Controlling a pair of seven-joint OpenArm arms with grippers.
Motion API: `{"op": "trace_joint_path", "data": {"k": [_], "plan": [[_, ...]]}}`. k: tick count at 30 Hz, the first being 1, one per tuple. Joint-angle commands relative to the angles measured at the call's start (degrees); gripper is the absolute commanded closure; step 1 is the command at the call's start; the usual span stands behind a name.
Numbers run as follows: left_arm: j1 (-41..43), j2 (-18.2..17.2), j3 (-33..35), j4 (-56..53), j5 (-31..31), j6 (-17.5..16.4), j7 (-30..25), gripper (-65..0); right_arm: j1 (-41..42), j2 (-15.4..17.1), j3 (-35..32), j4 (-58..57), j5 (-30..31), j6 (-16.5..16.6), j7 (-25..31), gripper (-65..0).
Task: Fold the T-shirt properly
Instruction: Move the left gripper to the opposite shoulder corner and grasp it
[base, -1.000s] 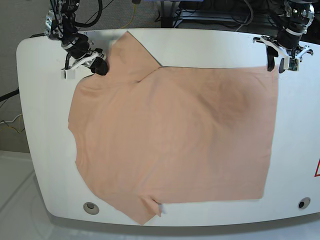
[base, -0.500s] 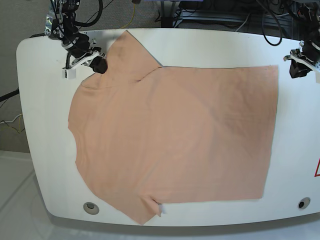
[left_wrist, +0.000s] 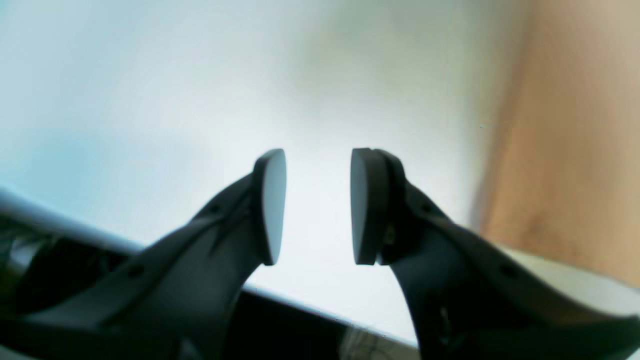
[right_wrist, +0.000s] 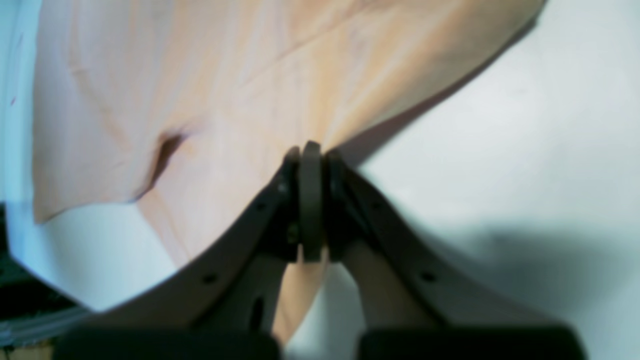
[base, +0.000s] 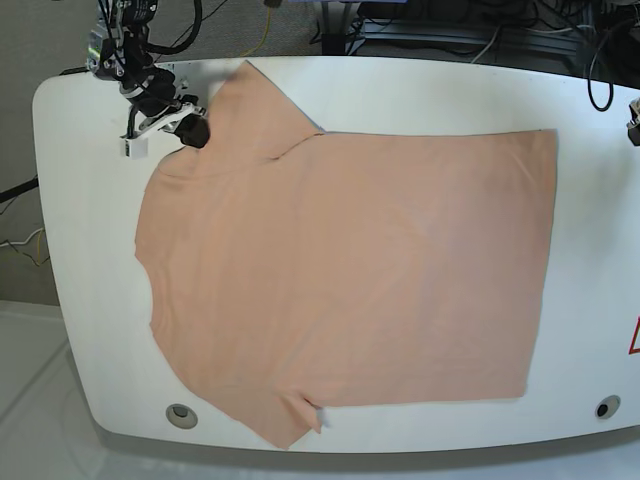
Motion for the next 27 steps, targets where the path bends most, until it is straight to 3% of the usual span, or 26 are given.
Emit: {"op": "trace_joint_path", "data": {"k": [1, 14, 27], "plan": [[-1.41, -2.05, -1.10, -2.03, -1.73, -0.50, -0.22, -20.3, 0.01, 0.34, 0.08, 1.09, 0.33, 0.26, 0.58, 0.0], [-7.17, -3.67, -0.12, -14.86, -13.20, -0.98, 9.46, -23.2, 0.16, 0.29, -0.18, 0.67, -0.02, 0.20, 0.19, 0.0], [-5.27, -4.67, 12.66, -11.24, -7.07, 0.72, 1.47, -21.5, 0.18, 0.34, -0.19, 0.53, -0.70, -0.51, -0.52, 0.0]]}}
